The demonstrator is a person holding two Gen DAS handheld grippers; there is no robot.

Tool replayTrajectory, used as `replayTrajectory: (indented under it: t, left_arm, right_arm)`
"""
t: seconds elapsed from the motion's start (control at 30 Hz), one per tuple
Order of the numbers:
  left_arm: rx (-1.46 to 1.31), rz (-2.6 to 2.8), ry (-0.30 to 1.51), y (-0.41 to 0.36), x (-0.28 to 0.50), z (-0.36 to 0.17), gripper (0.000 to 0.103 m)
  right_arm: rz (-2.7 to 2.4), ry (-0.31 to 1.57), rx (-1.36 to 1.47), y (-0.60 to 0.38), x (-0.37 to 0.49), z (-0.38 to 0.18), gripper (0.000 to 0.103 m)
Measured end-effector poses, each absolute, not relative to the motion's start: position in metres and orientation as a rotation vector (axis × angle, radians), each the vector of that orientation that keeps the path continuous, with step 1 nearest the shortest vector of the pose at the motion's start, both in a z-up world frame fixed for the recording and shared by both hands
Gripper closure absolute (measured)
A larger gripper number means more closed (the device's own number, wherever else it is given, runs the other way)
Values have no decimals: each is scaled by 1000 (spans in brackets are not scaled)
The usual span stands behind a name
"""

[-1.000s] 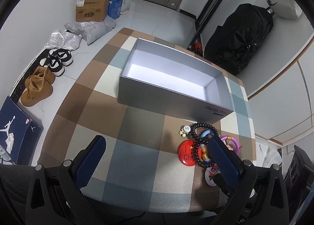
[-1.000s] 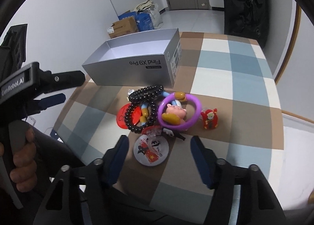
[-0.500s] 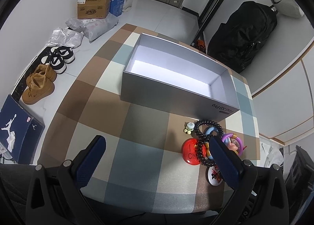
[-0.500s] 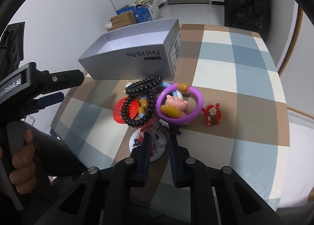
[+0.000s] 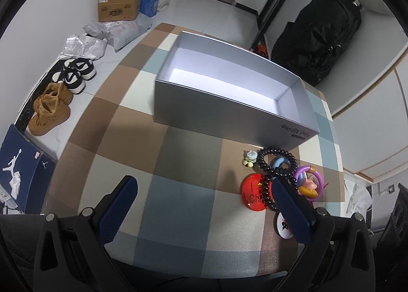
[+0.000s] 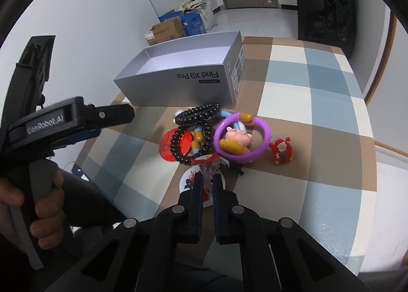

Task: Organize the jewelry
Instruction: 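Grasp the black bead bracelet with the left tool while the right tool grasps the red-topped ring, then carry the bracelet and red ring into the silver box while both tools open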

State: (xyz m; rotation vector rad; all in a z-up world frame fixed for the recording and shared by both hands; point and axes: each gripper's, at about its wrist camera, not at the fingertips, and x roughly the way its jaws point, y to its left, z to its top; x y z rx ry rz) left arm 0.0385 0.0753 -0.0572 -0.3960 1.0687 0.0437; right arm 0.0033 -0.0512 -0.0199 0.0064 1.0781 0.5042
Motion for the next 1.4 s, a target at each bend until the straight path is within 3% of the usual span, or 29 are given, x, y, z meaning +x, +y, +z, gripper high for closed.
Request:
replayTrajectory:
  t: [0.13, 0.47, 0.6, 0.63, 0.73, 1.03, 1.27, 1.33, 1.4]
  left_arm:
    - [-381, -23, 1093, 66, 42, -61, 12]
    - [-361, -161, 1083, 41, 55, -54, 13]
    - [-360, -158, 1113, 37, 64, -59, 22]
    - [-367, -155, 1120, 38, 66, -60, 30]
    - [-411, -170, 1164, 39, 71, -65, 42]
    - [-486, -136, 1201, 37, 82, -67, 42]
    - [-376, -108, 1208, 20, 86, -69, 43]
    - [-345, -83, 1205, 21, 85, -69, 57]
    - [-344, -89, 1204, 24, 84, -69, 58]
  right_arm:
    - [518, 1064, 18, -53, -1, -14, 98]
    - [523, 995, 77, -69, -6, 8, 98]
    - [514, 983, 101, -77, -5, 13, 98]
    - [511, 981, 107, -79, -5, 14, 98]
    - [503, 978, 124, -85, -3, 16, 98]
    - [487, 970, 174, -99, 1, 20, 98]
    - [484, 965, 192, -105, 1, 22, 98]
    - [479, 967, 201, -107, 2, 22, 98]
    - [480, 970, 211, -108, 3, 22, 98]
